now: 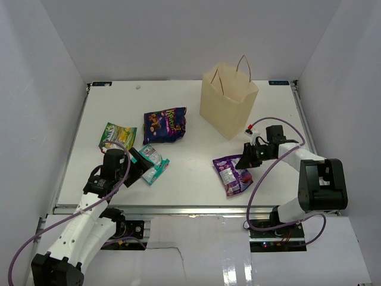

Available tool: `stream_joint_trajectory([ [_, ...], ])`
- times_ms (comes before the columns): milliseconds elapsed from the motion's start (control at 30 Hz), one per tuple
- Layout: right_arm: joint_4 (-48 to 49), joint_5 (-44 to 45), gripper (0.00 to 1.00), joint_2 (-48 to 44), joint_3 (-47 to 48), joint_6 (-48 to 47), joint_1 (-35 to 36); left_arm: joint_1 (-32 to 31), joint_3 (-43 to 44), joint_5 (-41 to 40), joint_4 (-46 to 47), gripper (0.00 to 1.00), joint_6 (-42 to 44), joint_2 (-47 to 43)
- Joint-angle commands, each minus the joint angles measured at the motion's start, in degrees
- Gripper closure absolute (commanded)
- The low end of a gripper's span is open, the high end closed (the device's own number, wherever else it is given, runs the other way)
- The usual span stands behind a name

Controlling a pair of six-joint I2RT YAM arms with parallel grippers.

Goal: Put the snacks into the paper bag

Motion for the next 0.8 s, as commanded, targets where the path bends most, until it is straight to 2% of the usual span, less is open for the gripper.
stream_joint_trajectory([
  [0, -6.2, -7.0, 0.92, -4.1, 3.1, -9.9, 0.0, 0.3, 0.1, -0.3, 0.6, 0.07, 0.2, -1.1],
  [200, -12.6, -16.0, 0.92, -8.8, 7.6, -20.4, 0.3, 0.3, 0.4, -1.7, -0.6, 0.07, 0.7, -2.8],
  [467, -11.5, -18.6, 0.92, -16.8, 12.8, -22.2, 3.1, 0.3, 1.3, -2.1, -0.2, 0.07, 0.6, -0.3],
  [600, -9.8, -20.7, 0.92, -18.8, 17.6, -19.4, 4.1, 0.3, 1.8, -2.2, -0.1, 0.07, 0.5, 0.3],
  [767, 1.1, -21.0, 0.92, -18.4, 29.2, -7.1, 4.3, 0.3, 1.6, -2.5, 0.2, 0.07, 0.2, 0.5],
])
